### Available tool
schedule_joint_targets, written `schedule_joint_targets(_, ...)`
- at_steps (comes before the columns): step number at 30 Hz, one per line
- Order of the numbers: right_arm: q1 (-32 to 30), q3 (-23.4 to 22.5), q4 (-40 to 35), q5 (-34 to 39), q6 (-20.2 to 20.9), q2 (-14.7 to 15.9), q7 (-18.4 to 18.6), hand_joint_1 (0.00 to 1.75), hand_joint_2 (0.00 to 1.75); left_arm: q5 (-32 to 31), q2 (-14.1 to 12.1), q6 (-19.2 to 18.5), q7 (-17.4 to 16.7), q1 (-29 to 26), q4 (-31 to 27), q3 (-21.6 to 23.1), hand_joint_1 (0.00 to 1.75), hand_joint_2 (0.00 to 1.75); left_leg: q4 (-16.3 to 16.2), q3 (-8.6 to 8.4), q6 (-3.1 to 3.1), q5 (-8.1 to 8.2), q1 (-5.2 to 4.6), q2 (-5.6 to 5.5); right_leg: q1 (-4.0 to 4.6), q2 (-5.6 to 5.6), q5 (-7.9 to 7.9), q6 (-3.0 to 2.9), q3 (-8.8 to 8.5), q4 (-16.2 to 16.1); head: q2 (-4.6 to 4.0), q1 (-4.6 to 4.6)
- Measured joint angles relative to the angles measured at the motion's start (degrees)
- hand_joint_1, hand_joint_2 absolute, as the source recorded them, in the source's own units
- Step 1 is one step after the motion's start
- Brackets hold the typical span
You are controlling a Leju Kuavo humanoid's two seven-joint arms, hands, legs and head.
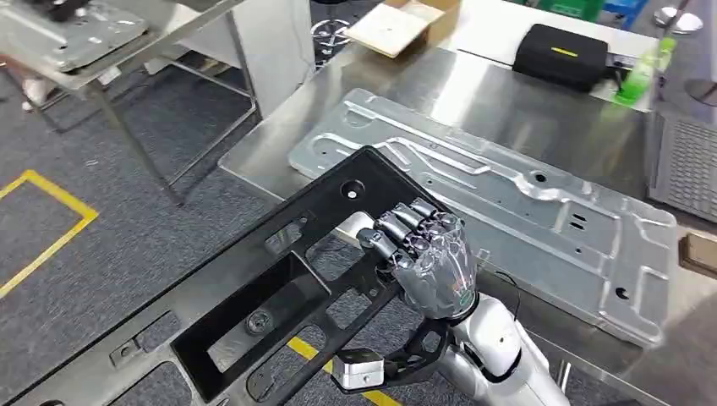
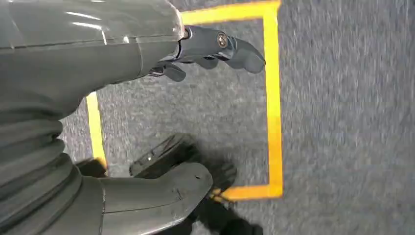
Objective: Take the parts from the cabinet and place them on the table.
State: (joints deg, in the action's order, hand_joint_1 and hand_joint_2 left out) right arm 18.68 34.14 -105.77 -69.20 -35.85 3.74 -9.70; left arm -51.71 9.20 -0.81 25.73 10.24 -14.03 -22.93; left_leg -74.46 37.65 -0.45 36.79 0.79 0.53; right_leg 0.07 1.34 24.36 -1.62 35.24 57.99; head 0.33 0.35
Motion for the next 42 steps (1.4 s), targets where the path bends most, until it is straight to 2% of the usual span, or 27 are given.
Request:
schedule_joint_targets(2,-0.2,0.0,0.1,-0.2,0.0,0.0,-0.1,1.75,1.75,0.0,0.0,0.0,0.0,-0.4,0.0,0.0,0.00,1.75,0.2,0.74,0.00,-2.26,0.01,-0.05,-0.01,2.02,0.16,0.05,0.00,0.5,0.00,-0.02)
schedule_joint_targets(4,-0.3,0.0,0.1,-0.2,0.0,0.0,0.0,1.75,1.75,0.1,0.0,0.0,0.0,-0.3,0.0,0.1,0.00,1.75,8.4,-2.38,0.19,-7.67,0.05,-0.62,-0.13,3.68,0.56,0.34,-0.01,1.1,0.00,-0.02)
schedule_joint_targets(5,-0.3,0.0,0.1,-0.2,0.0,0.0,0.0,1.75,1.75,0.1,-0.1,0.0,0.0,-0.3,0.0,0.1,0.00,1.75,13.0,-4.03,0.37,-9.80,0.25,-2.64,-0.24,4.38,0.83,0.59,0.11,1.6,0.00,-0.02)
schedule_joint_targets(6,-0.3,0.0,0.1,-0.2,0.0,0.0,0.0,1.75,1.75,0.1,-0.2,0.0,0.0,-0.3,0.0,0.1,0.00,1.75,13.8,-4.36,0.54,-8.80,0.32,-5.41,0.03,4.98,0.94,0.90,0.58,2.1,0.00,0.00)
schedule_joint_targets(10,-0.8,0.0,0.1,-0.2,-0.1,0.0,0.0,1.75,1.75,0.1,-0.1,0.0,0.0,-0.2,0.0,0.1,0.00,1.75,14.9,-4.77,1.81,-9.21,0.20,-3.56,-0.43,7.45,0.24,2.40,1.48,1.8,0.00,-0.02)
schedule_joint_targets(11,-0.9,0.0,0.1,-0.2,-0.1,0.0,0.0,1.75,1.75,0.1,0.0,0.0,0.1,-0.1,0.0,0.2,0.00,1.75,15.4,-5.11,2.33,-9.56,0.54,-2.66,-0.48,5.87,0.59,2.44,1.54,2.2,0.00,-0.04)
schedule_joint_targets(12,-0.7,0.0,0.1,-0.3,-0.1,0.1,0.0,1.75,1.75,0.1,0.0,0.0,0.2,0.0,0.0,0.2,0.00,1.75,15.7,-5.35,2.51,-9.60,0.49,-2.08,-0.07,2.33,1.77,2.79,2.26,3.9,0.00,0.22)
schedule_joint_targets(13,-0.7,0.0,0.1,-0.3,-0.1,0.1,0.0,1.75,1.75,0.1,0.0,0.0,0.2,-0.1,0.0,0.3,0.00,1.75,15.7,-5.42,2.80,-9.49,0.40,-1.27,-0.24,0.36,3.72,3.14,4.12,7.5,0.00,0.19)
schedule_joint_targets(15,-0.9,0.0,0.1,-0.3,-0.1,0.1,0.0,1.75,1.75,0.1,0.0,0.0,0.2,-0.5,0.0,0.3,0.00,1.75,15.7,-5.47,3.01,-9.29,0.30,0.40,-0.68,-0.81,6.96,3.56,8.38,15.5,0.00,0.21)
schedule_joint_targets(16,-1.0,0.0,0.1,-0.3,-0.1,0.2,0.0,1.75,1.75,0.1,-0.1,0.1,0.2,-0.5,0.0,0.3,0.00,1.75,15.7,-5.48,2.97,-9.20,0.30,1.20,-0.85,-0.98,7.09,3.68,9.60,17.5,0.00,0.20)
schedule_joint_targets(17,-1.0,0.0,0.1,-0.3,-0.1,0.2,0.0,1.75,1.75,0.1,-0.2,0.2,0.2,-0.5,0.0,0.3,0.00,1.75,15.7,-5.56,2.97,-9.04,0.30,2.03,-1.03,-1.16,5.90,3.80,9.42,16.8,0.00,0.22)
schedule_joint_targets(19,-1.0,0.0,0.1,-0.3,-0.1,0.2,0.0,1.75,1.75,0.1,-0.1,0.2,0.2,-0.4,0.0,0.5,0.00,1.75,15.7,-6.04,2.63,-8.66,0.30,3.39,-1.11,-2.09,1.28,3.69,5.29,9.1,0.00,0.22)
schedule_joint_targets(20,-1.0,0.0,0.1,-0.3,-0.1,0.3,0.0,1.75,1.75,0.1,-0.1,0.2,0.2,-0.4,0.0,0.5,0.00,1.75,15.7,-6.44,2.37,-8.39,0.30,3.96,-0.92,-3.73,-0.85,3.37,2.40,4.0,0.00,0.20)
schedule_joint_targets(21,-1.0,0.0,0.1,-0.3,-0.1,0.3,0.0,1.75,1.75,0.1,-0.1,0.2,0.2,-0.4,0.0,0.5,0.00,1.75,15.8,-6.68,2.03,-8.14,0.15,4.51,-0.09,-6.76,0.18,2.88,1.21,1.8,0.00,0.20)
schedule_joint_targets(25,-1.0,0.0,0.1,-0.4,-0.1,0.3,0.0,1.75,1.75,0.2,0.0,0.3,0.3,-0.2,0.0,0.5,0.00,1.75,16.2,-7.49,0.73,-7.58,-0.25,6.95,0.48,-3.75,0.01,1.60,1.61,1.3,0.00,0.22)
schedule_joint_targets(26,-1.1,0.0,0.0,-0.4,-0.1,0.3,0.0,1.75,1.75,0.2,0.0,0.3,0.3,-0.1,0.0,0.6,0.00,1.75,15.8,-7.43,0.29,-6.97,0.13,5.79,-0.42,-3.06,-0.33,1.01,0.96,0.6,0.00,0.13)
schedule_joint_targets(27,-0.9,0.0,0.0,-0.5,-0.2,0.3,0.0,1.75,1.75,0.2,0.0,0.3,0.4,-0.1,0.0,0.6,0.00,1.75,14.3,-7.08,0.22,-5.97,0.24,2.65,-0.31,-2.44,-0.35,0.91,0.76,0.3,0.00,0.22)
schedule_joint_targets(28,-0.7,0.0,0.1,-0.6,-0.2,0.3,0.0,1.75,1.75,0.2,0.0,0.4,0.4,-0.1,0.0,0.6,0.00,1.75,10.9,-5.49,0.26,-3.96,0.26,1.15,-0.31,-2.07,-0.36,0.47,0.75,0.3,0.00,0.09)
schedule_joint_targets(30,-0.8,0.0,0.1,-0.7,-0.1,0.3,0.0,1.75,1.75,0.2,0.0,0.3,0.4,-0.4,0.0,0.6,0.00,1.75,2.1,-0.91,0.13,-0.20,0.29,0.02,-0.20,-0.67,-0.19,0.18,0.76,0.5,0.00,0.11)
schedule_joint_targets(31,-0.9,0.0,0.1,-0.7,-0.2,0.3,0.0,1.75,1.75,0.2,0.0,0.3,0.4,-0.6,0.0,0.6,0.00,1.75,-1.0,0.99,0.03,0.22,0.30,-0.04,-0.13,0.20,-0.15,0.14,0.80,0.6,0.00,0.11)
schedule_joint_targets(33,-1.0,0.0,0.1,-0.7,-0.1,0.3,0.0,1.75,1.75,0.2,0.0,0.3,0.4,-0.8,0.0,0.6,0.00,1.75,1.4,0.74,0.04,-3.22,0.34,-0.12,-0.19,1.91,-0.01,0.21,0.74,1.0,0.00,0.11)
schedule_joint_targets(35,-0.9,0.0,0.1,-0.7,-0.1,0.3,0.0,1.75,1.75,0.2,-0.1,0.4,0.4,-0.6,0.0,0.6,0.00,1.75,10.3,-2.72,0.21,-8.83,0.45,-1.21,-0.33,3.39,0.31,0.60,0.75,1.6,0.00,0.11)
schedule_joint_targets(36,-0.9,0.0,0.1,-0.7,-0.1,0.3,0.0,1.75,1.75,0.2,-0.2,0.4,0.4,-0.6,0.0,0.6,0.00,1.75,13.3,-3.86,0.45,-9.29,0.63,-3.62,-0.46,3.93,0.55,0.88,0.98,2.0,0.00,0.15)
schedule_joint_targets(37,-0.8,0.0,0.1,-0.7,-0.1,0.3,0.0,1.75,1.75,0.2,-0.2,0.4,0.4,-0.6,0.0,0.6,0.00,1.75,14.4,-4.04,0.49,-8.88,0.63,-4.36,-0.16,4.42,0.72,1.20,1.46,2.7,0.00,0.15)
schedule_joint_targets(40,-1.0,0.0,0.1,-0.9,-0.2,0.3,-0.1,1.75,1.75,0.2,-0.2,0.4,0.4,-0.4,0.0,0.6,0.00,1.75,14.1,-4.08,1.41,-9.15,0.02,-3.54,-0.73,5.57,0.19,2.36,1.78,2.1,0.00,0.11)
schedule_joint_targets(41,-1.0,0.0,0.1,-0.9,-0.2,0.3,-0.1,1.75,1.75,0.0,-0.1,0.6,0.4,-0.2,0.0,0.8,0.00,1.75,14.9,-4.39,2.10,-9.65,0.51,-3.11,-0.65,5.29,0.32,2.61,1.81,2.2,0.00,0.09)
schedule_joint_targets(42,-0.9,0.0,0.1,-1.0,-0.2,0.3,-0.1,1.75,1.75,-0.1,-0.1,0.9,0.3,-0.1,0.0,1.0,0.00,1.75,15.3,-4.73,2.42,-9.85,0.46,-2.75,-0.53,2.37,0.99,2.79,1.97,3.1,0.00,0.20)
